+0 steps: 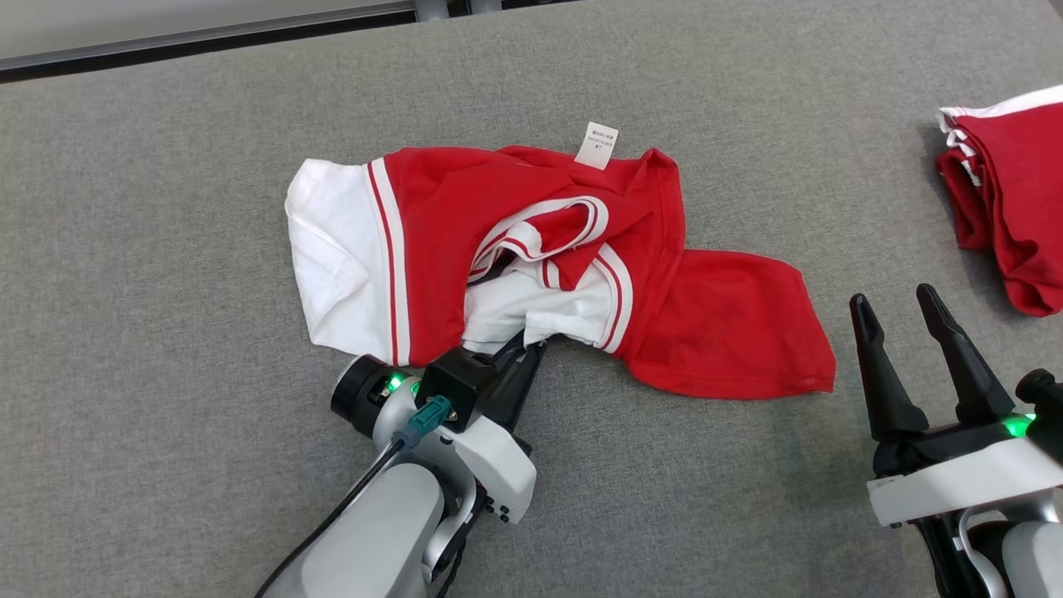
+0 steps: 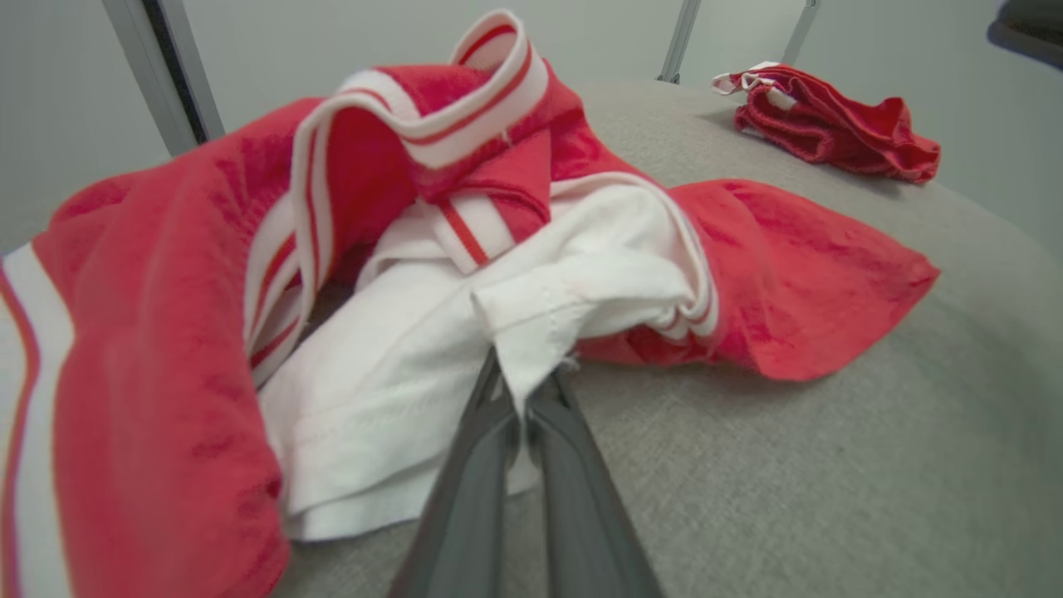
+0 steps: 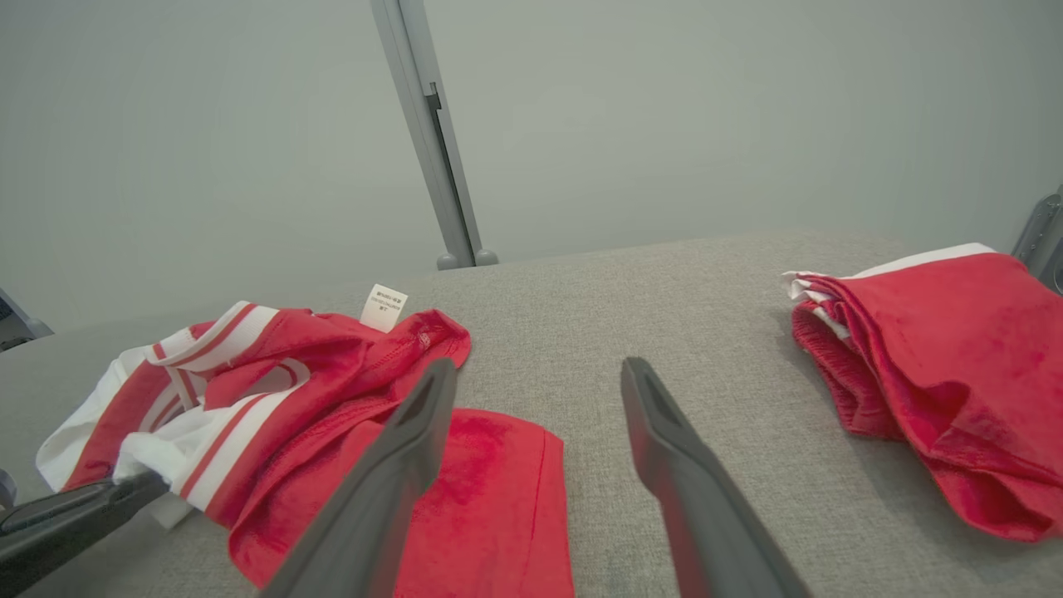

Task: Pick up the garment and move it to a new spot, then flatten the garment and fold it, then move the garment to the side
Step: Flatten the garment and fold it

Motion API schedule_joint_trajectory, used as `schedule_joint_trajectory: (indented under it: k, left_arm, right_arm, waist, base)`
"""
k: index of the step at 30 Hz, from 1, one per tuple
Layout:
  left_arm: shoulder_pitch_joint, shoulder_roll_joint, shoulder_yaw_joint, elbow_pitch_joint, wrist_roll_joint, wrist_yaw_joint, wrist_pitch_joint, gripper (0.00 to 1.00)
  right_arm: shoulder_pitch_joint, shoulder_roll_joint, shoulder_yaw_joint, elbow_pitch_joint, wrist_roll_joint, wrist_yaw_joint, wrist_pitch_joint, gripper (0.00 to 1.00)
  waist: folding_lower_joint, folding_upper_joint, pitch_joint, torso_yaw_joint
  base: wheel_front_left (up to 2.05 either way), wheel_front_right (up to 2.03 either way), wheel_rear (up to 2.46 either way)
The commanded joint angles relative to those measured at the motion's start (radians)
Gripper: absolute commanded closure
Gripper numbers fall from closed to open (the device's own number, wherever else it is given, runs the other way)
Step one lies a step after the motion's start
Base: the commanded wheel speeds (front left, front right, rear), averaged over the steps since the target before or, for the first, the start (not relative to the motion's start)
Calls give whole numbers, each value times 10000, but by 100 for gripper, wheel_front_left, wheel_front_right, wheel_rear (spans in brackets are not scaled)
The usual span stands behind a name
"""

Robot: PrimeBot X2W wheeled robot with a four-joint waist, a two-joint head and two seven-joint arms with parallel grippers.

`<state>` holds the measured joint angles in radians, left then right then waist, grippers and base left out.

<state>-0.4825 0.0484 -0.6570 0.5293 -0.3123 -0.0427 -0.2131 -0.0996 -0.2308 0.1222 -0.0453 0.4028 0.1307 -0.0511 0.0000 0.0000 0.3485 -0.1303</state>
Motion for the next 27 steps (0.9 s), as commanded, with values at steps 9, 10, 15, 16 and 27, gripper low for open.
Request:
schedule_joint_trajectory:
  k: [9, 10, 15, 16, 27]
  left_arm:
    - [157, 505, 502, -1622, 356, 1197, -434, 100]
    - [271, 645, 569, -1979, 377, 1318, -438, 100]
    - [1117, 1418, 912, -3884, 527, 2028, -1, 100]
    - [1358, 1545, 1004, -4303, 489, 2186, 126, 100]
    - [4348, 1990, 1678, -6059, -524, 3541, 1134, 100]
  right_arm:
    - [81, 43, -327, 195, 110, 0, -199, 0]
    - [96, 68, -344, 185, 111, 2, -184, 0]
    - [156, 95, -509, 176, 161, 0, -71, 0]
    - [176, 99, -533, 169, 164, 0, -38, 0]
    - [288, 110, -731, 117, 191, 0, 120, 0]
  waist:
    - [0, 0, -9, 455]
    - [0, 0, -33, 522]
    - [0, 0, -159, 899]
    - [0, 0, -186, 968]
    - [0, 0, -295, 1556]
  base:
    - [0, 0, 0]
    - [0, 0, 0]
    - [0, 0, 0]
    - [0, 0, 0]
    - [0, 0, 0]
